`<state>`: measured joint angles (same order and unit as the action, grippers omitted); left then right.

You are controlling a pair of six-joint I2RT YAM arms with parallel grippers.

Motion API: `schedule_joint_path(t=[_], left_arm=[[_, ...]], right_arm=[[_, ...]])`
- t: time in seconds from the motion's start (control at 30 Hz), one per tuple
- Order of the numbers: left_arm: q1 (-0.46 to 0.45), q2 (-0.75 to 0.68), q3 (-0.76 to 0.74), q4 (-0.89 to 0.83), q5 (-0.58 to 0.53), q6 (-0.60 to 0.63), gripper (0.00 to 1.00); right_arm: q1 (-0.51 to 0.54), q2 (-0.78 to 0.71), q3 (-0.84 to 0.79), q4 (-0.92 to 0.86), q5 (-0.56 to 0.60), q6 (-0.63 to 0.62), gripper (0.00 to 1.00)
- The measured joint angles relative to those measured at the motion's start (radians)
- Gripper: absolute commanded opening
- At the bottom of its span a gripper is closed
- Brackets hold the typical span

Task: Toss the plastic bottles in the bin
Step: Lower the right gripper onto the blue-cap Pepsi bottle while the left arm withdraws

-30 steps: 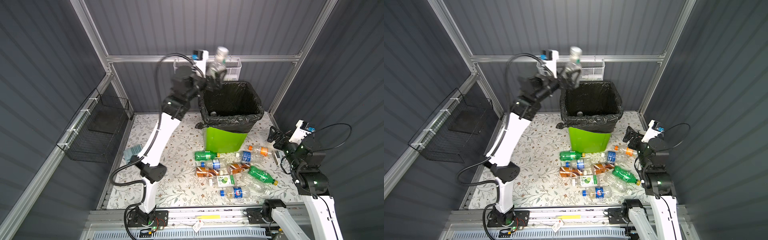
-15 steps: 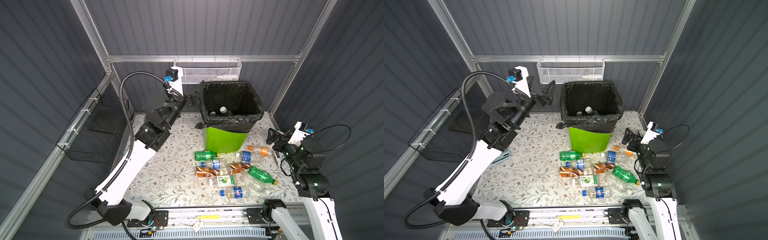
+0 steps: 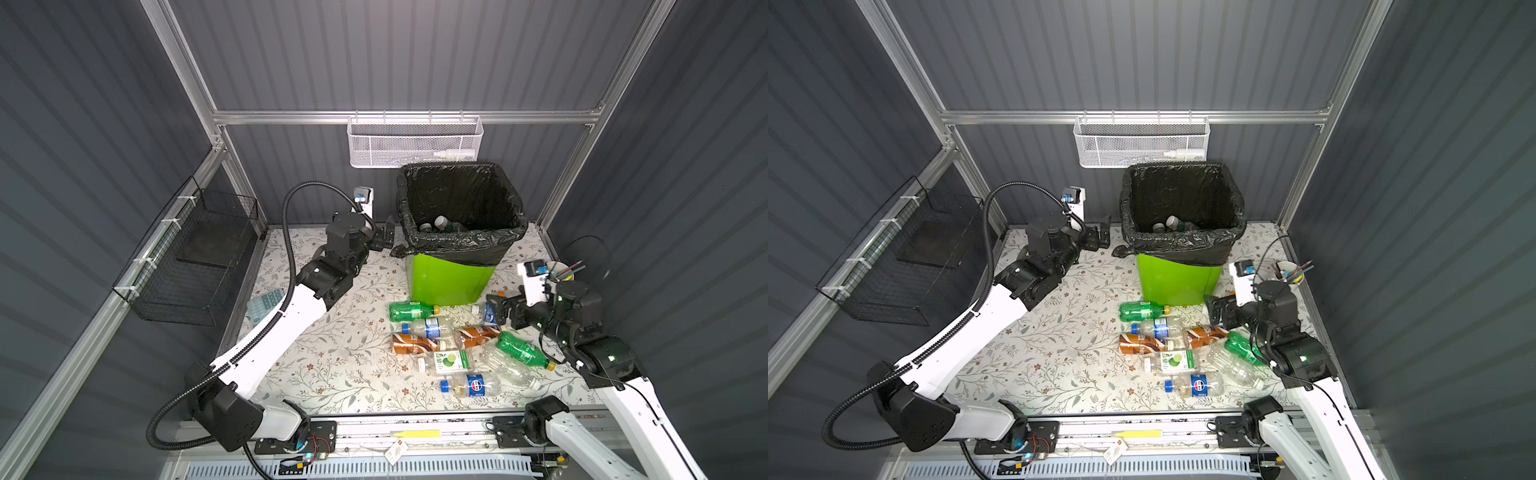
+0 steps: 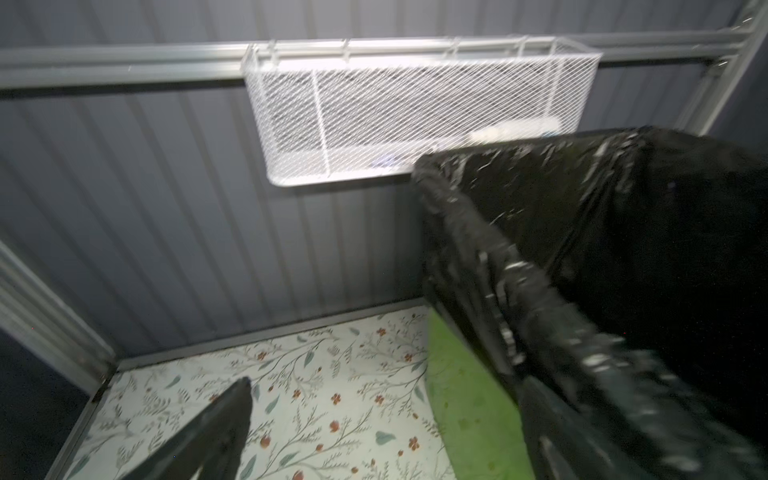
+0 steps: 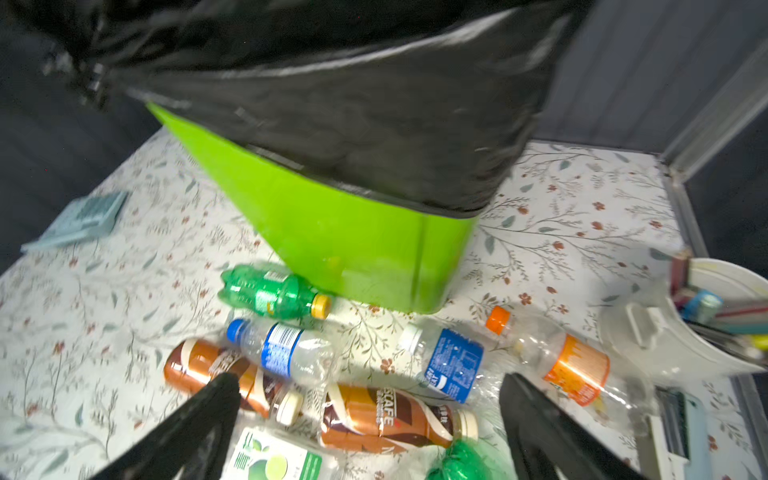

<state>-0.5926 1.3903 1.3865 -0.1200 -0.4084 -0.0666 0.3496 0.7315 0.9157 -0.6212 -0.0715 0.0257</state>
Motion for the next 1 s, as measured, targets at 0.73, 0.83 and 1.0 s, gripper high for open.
schedule_joint_path(t=[0.73, 0.83, 1.0], left_arm=[[0.104, -0.069, -0.228, -0.126, -0.031, -0.156, 1.0], [0.104, -0.075, -0.238, -0.128, -0.035, -0.156, 1.0], [0.106, -0.08, -0.254, -0.127, -0.037, -0.161, 1.0]], right_arm=[[0.607, 0.431, 0.03, -0.28, 0.18, -0.418, 0.97], [0.651, 0.418, -0.007, -0.313, 0.18, -0.427, 0.95], [0.728, 0.402, -0.101, -0.359, 0.188, -0.429, 0.93]])
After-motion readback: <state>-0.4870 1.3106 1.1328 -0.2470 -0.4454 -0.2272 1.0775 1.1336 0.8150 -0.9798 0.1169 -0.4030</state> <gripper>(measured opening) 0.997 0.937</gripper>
